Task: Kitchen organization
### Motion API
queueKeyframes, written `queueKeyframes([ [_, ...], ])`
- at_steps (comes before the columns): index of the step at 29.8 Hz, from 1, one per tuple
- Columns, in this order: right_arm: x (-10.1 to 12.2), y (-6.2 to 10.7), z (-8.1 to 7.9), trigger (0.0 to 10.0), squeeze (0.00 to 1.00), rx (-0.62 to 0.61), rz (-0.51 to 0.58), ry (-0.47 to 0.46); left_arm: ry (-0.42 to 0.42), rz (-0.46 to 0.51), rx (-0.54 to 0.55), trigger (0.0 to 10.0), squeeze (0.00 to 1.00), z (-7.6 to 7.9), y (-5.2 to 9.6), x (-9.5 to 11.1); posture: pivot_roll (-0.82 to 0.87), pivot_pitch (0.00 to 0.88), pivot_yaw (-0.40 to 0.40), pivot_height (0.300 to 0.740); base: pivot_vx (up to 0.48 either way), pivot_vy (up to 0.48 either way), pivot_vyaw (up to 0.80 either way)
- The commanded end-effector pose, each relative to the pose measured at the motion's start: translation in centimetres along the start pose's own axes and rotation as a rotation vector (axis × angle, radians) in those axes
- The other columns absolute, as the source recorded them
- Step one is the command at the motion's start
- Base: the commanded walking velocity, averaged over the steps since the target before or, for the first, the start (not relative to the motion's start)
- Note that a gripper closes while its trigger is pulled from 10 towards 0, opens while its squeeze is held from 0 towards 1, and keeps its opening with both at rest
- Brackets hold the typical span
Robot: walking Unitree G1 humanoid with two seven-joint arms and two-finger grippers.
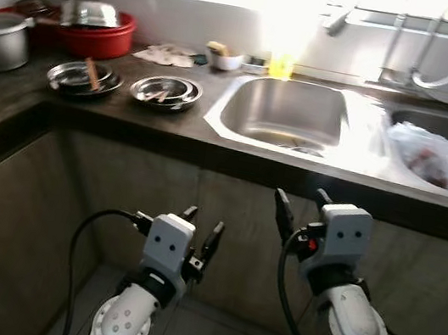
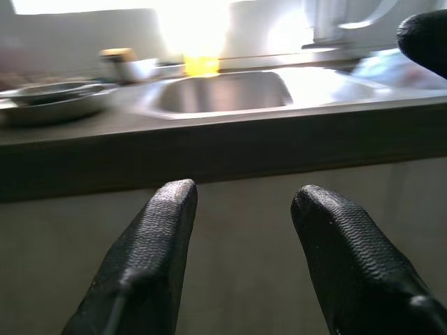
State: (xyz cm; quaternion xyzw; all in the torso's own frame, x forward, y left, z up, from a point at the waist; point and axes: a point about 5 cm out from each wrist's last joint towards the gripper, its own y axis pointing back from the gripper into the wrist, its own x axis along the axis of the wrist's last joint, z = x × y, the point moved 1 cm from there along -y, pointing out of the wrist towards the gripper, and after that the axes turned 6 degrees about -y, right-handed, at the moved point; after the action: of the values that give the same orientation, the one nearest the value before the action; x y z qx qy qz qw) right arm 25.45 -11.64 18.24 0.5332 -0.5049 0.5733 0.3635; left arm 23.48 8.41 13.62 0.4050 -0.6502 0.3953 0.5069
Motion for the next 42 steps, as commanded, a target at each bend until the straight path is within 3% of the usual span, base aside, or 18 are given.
queueKeyframes([
  [1,0.08,-0.19,-0.13,10.0,0.00,0.009,0.004,0.007,-0.010,-0.006,-0.005,10.0,0.00,0.06,-0.05,-0.01,0.03,0.019,0.030,0.740,0.334,0.000,0.80],
  [42,0.28,-0.76,-0.20,10.0,0.00,0.021,0.021,0.004,-0.016,-0.005,-0.020,10.0,0.00,0.20,-0.13,-0.10,0.03,0.011,0.031,0.740,0.310,0.000,0.78],
])
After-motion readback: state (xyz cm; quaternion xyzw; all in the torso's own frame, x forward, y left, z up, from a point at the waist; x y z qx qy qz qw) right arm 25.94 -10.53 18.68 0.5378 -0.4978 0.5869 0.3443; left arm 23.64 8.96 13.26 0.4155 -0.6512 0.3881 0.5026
